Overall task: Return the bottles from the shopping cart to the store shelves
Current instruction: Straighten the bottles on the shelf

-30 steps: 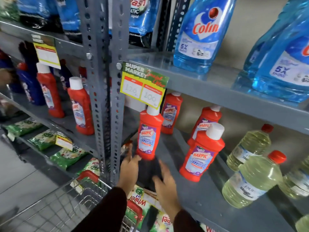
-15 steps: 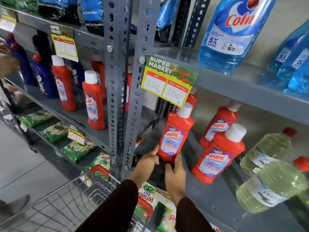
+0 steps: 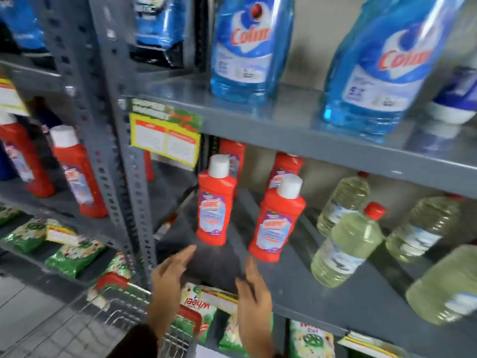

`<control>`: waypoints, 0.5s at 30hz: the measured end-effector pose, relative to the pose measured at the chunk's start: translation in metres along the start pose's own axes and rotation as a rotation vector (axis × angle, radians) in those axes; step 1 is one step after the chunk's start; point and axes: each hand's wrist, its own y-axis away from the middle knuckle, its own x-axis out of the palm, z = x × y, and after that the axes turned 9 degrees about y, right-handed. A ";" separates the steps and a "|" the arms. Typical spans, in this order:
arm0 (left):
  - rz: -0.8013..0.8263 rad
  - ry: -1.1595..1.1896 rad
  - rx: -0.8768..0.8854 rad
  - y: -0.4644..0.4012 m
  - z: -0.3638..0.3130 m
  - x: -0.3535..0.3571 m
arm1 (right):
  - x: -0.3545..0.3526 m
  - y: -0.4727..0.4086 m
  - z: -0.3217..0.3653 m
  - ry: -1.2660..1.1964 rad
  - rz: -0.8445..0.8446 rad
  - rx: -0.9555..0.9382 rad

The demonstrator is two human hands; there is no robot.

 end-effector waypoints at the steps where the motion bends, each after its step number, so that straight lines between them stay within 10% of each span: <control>1: -0.006 -0.055 0.054 0.019 0.002 -0.001 | -0.025 0.010 -0.005 -0.016 -0.047 0.007; 7: 0.345 -0.272 0.081 0.104 0.041 0.094 | -0.182 -0.012 -0.012 -0.128 -0.451 0.025; 15: 0.429 -0.170 -0.271 0.100 0.090 0.239 | -0.230 -0.070 -0.023 -0.041 0.004 0.015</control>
